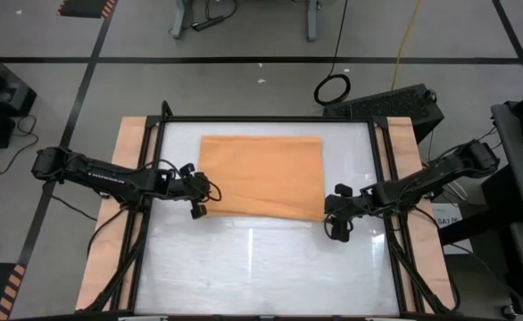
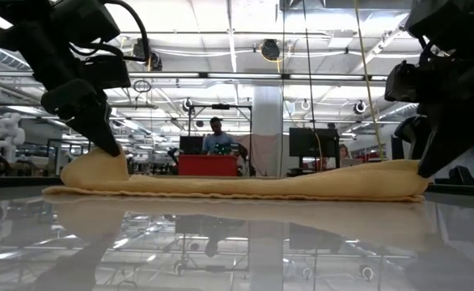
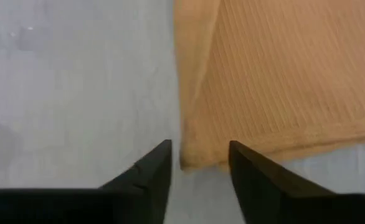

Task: Roll towel
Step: Roll the yellow towel

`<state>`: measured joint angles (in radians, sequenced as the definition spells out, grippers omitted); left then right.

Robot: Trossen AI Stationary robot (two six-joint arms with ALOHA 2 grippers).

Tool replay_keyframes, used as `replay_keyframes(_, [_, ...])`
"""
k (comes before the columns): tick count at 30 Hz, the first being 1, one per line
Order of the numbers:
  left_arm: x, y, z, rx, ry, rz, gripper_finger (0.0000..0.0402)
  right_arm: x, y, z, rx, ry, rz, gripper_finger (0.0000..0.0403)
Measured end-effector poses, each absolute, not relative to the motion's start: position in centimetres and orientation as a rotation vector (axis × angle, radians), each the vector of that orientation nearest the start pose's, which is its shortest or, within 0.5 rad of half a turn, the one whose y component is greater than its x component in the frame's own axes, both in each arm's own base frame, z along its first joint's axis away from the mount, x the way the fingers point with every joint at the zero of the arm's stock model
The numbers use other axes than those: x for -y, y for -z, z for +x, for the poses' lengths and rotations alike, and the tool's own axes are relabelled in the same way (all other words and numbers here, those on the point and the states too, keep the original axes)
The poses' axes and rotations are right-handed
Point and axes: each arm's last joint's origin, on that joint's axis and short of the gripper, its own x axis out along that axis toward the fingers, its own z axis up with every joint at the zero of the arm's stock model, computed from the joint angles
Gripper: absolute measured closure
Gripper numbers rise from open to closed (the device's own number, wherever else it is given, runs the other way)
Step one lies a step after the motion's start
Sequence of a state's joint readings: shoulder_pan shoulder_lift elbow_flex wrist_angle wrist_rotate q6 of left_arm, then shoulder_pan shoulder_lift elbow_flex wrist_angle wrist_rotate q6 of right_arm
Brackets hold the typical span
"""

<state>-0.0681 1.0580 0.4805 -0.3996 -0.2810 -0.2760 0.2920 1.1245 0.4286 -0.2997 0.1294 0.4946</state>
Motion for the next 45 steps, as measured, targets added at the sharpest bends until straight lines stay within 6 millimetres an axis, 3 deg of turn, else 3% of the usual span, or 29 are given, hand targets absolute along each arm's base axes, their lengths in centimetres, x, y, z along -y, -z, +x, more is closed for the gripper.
replay_keyframes(6, [0.4, -17.2, 18.3, -0.914, -0.325, -0.085, 0.0392, -5.2, -14.9, 18.5, -0.943, 0.067, 0.224, 0.0382])
replay_keyframes(11, [0.4, -18.0, 18.7, -0.84, -0.314, -0.043, 0.0392, -4.9, -16.0, 18.4, -0.917, 0.101, 0.206, 0.039])
replay_keyframes(16, [0.1, -22.5, 19.2, -0.665, -0.373, 0.084, 0.0392, -3.9, -19.8, 18.3, -0.891, 0.279, 0.076, 0.0399])
replay_keyframes(19, [-0.4, -25.7, 19.0, -0.551, -0.507, 0.206, 0.0392, -2.6, -22.9, 18.6, -0.794, 0.451, -0.072, 0.0398])
replay_keyframes(23, [-1.6, -29.2, 18.6, -0.416, -0.708, 0.376, 0.0392, -0.5, -26.8, 19.3, -0.691, 0.609, -0.264, 0.04])
replay_keyframes(28, [-3.6, -31.7, 18.0, -0.304, -0.856, 0.501, 0.0392, 3.3, -29.9, 19.7, -0.669, 0.743, -0.361, 0.04])
replay_keyframes(35, [-6.8, -33.3, 16.8, -0.253, -1.064, 0.549, 0.0392, 9.3, -32.1, 19.2, -0.571, 0.851, -0.408, 0.04])
replay_keyframes(40, [-9.1, -33.7, 16.0, -0.208, -1.075, 0.556, 0.0392, 13.4, -33.2, 18.4, -0.445, 0.899, -0.426, 0.0401])
replay_keyframes(45, [-10.7, -34.1, 15.1, -0.129, -1.034, 0.559, 0.0392, 16.2, -33.7, 17.2, -0.351, 0.921, -0.425, 0.0401])
